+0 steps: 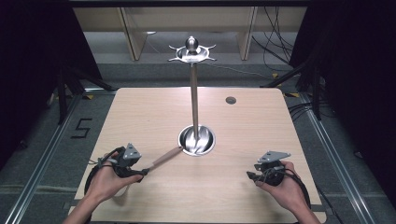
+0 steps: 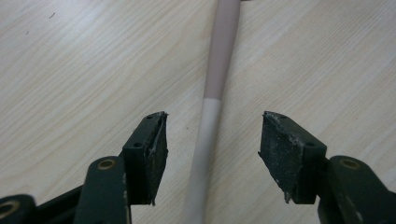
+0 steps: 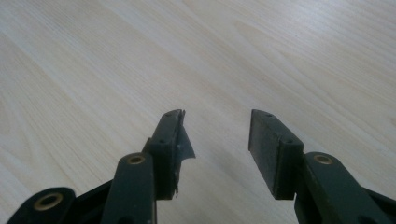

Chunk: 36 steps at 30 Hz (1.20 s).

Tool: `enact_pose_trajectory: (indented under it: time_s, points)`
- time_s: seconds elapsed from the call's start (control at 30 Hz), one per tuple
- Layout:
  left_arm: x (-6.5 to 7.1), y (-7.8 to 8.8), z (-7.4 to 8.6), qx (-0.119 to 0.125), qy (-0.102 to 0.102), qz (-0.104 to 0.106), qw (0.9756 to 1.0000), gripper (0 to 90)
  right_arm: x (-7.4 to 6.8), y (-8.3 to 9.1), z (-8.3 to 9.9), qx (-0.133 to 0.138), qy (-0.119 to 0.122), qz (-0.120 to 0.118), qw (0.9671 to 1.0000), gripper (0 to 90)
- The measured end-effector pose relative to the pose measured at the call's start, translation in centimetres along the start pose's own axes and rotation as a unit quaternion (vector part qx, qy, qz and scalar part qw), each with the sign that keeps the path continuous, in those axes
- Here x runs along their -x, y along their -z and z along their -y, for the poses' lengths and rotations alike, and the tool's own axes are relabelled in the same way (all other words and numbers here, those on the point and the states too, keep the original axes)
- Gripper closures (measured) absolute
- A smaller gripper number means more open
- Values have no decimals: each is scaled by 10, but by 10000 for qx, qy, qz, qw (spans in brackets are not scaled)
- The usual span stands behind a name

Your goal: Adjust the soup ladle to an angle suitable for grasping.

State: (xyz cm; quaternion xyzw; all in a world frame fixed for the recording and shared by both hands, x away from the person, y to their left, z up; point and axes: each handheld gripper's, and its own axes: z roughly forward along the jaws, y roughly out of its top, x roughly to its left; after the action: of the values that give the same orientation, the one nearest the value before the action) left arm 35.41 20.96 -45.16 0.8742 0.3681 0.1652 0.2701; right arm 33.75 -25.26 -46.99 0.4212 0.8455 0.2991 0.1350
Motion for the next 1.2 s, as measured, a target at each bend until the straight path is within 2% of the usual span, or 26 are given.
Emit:
enact_pose_trajectory:
  time_s: [0.03, 0.07, 0.1, 0.13, 0.17, 0.2, 0.23, 0.27, 0.4, 0.43, 0.5, 0.53, 0.57, 0.6, 0.63, 0.67, 0.7, 0.77, 0.8, 0.83, 0.87, 0.9, 1.0, 1.1, 1.17, 1.2]
  points:
    - [0, 0, 0, 0, 0, 0, 10000, 409, 0, 0, 0, 0, 0, 0, 10000, 555]
    - [-2, -2, -4, -158, -47, 29, 9999, 414, 2, 2, 0, -17, 28, 9, 10000, 554]
    - [-4, -4, -6, -277, -71, 40, 9996, 416, 1, 0, 1, 63, -105, -18, 9999, 554]
    - [-5, -5, -9, -376, -89, 70, 9992, 422, 1, -2, 3, 204, -59, 54, 9998, 554]
    - [-5, -5, -9, -376, -89, 70, 9992, 429, 1, 0, 3, 93, -84, 38, 9999, 553]
    - [-7, -9, -14, -547, -69, 120, 9984, 435, 2, 3, 2, 1, -77, 31, 10000, 552]
    - [-7, -9, -14, -547, -69, 120, 9984, 439, 2, 3, 2, 1, -77, 31, 10000, 552]
    - [-10, -13, -19, -741, -157, 206, 9969, 443, 5, 2, 2, 80, 58, 79, 9999, 552]
    - [-16, -22, -30, -985, -178, 268, 9946, 473, 4, 3, 1, 54, -41, 62, 10000, 551]
    - [-18, -26, -37, -1219, -254, 326, 9917, 486, 5, 2, 1, 76, 51, 79, 9999, 551]
    - [-19, -29, -40, -1280, -263, 344, 9908, 487, 4, 2, 1, 83, 17, 71, 9999, 552]
    - [-20, -33, -44, -1364, -405, 383, 9891, 491, 3, 3, 0, 38, 28, 75, 10000, 552]
    - [-19, -37, -49, -1471, -451, 368, 9874, 495, 2, 1, 0, 150, 21, 102, 9998, 552]
    - [-18, -39, -51, -1527, -439, 370, 9866, 502, 2, 4, -2, 21, 1, 51, 10000, 552]
    - [-18, -39, -51, -1527, -439, 370, 9866, 511, 2, 4, -2, 21, 1, 51, 10000, 552]
    - [-18, -41, -52, -1587, -459, 373, 9856, 516, 2, 3, -1, 32, 84, 61, 9999, 551]
    - [-17, -46, -55, -1730, -516, 412, 9827, 519, 2, 3, -1, 33, 77, 57, 9999, 551]
    - [-17, -52, -56, -1886, -507, 472, 9796, 524, 2, 3, -1, 32, 70, 50, 10000, 550]
    - [-17, -52, -56, -1886, -507, 472, 9796, 524, 2, 3, -1, 32, 70, 50, 10000, 550]
    - [-17, -59, -58, -1994, -539, 523, 9770, 524, 2, 3, -1, 37, 78, 48, 10000, 549]
    - [-17, -59, -58, -1994, -539, 523, 9770, 524, 2, 3, -1, 37, 78, 48, 10000, 549]
    - [-17, -61, -59, -2071, -533, 544, 9753, 524, 2, 3, -1, 68, 72, 44, 9999, 549]
    - [-17, -66, -60, -2131, -545, 610, 9736, 532, 2, 3, -1, 42, 86, 33, 9999, 548]
    - [-15, -72, -61, -2290, -612, 669, 9692, 547, 2, 3, -1, 34, 89, 26, 10000, 546]
    - [-15, -73, -61, -2308, -617, 657, 9688, 551, 2, 3, -1, 40, 96, 27, 9999, 545]
    - [-16, -74, -62, -2366, -674, 689, 9668, 558, 3, 3, -1, 35, 123, 29, 9999, 545]
